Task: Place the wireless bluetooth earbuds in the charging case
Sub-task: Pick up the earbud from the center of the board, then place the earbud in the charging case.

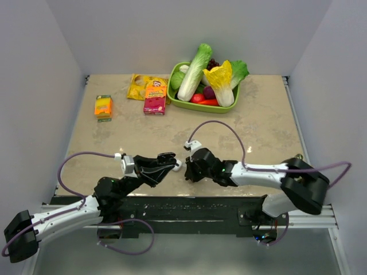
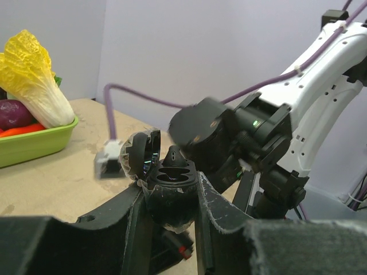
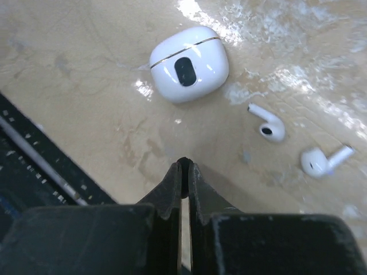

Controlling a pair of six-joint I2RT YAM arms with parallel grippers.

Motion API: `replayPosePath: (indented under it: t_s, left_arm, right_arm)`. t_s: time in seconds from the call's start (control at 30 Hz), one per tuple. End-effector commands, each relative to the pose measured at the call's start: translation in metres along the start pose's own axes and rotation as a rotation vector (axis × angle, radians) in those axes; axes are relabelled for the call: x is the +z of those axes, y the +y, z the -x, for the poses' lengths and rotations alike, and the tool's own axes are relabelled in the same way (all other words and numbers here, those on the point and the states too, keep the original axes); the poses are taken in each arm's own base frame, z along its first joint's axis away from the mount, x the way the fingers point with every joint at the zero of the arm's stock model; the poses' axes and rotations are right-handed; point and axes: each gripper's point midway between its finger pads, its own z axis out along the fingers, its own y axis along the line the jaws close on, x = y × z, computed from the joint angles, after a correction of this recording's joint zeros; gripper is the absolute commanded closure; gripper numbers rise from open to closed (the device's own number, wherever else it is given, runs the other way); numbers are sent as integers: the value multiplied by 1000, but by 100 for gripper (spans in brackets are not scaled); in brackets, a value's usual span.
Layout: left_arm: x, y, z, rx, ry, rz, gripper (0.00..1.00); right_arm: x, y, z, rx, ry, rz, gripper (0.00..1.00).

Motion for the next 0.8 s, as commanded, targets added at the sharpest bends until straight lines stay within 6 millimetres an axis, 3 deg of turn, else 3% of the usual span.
replayPosePath:
  t_s: [0.0, 0.03, 0.07, 0.17, 0.23, 0.27, 0.37, 0.43, 0.47, 0.6, 0.77]
  left_arm:
    - [-28, 13, -50, 9, 101, 22, 100]
    - [-28, 12, -49, 8, 99, 20, 100]
    - [-27, 12, -49, 8, 99, 18, 100]
    - [-24, 10, -51, 10, 112, 7, 100]
    - [-21, 5, -52, 11, 127, -20, 100]
    - [-19, 3, -53, 10, 134, -34, 100]
    - [-14, -10, -57, 0, 168, -105, 100]
    - [-14, -19, -66, -16, 203, -162, 100]
    - [-9, -24, -61, -20, 196, -187, 100]
    - [-1, -46, -62, -58, 223, -305, 100]
    - [3, -72, -60, -94, 246, -461, 100]
  right_arm:
    - [-61, 5, 37, -50, -101, -6, 100]
    - [-83, 1, 45, -72, -127, -26, 100]
    - [-100, 6, 63, -80, -175, -18, 100]
    - [-151, 18, 92, -149, -269, 30, 100]
    - [-175, 25, 99, -222, -297, 73, 100]
    - [-196, 40, 111, -248, -342, 142, 100]
    - [-226, 65, 114, -362, -345, 273, 100]
    - [-234, 74, 109, -420, -318, 327, 100]
    - [-239, 79, 111, -440, -315, 352, 100]
    - [-237, 91, 89, -506, -209, 445, 100]
    - [-232, 99, 75, -524, -172, 489, 100]
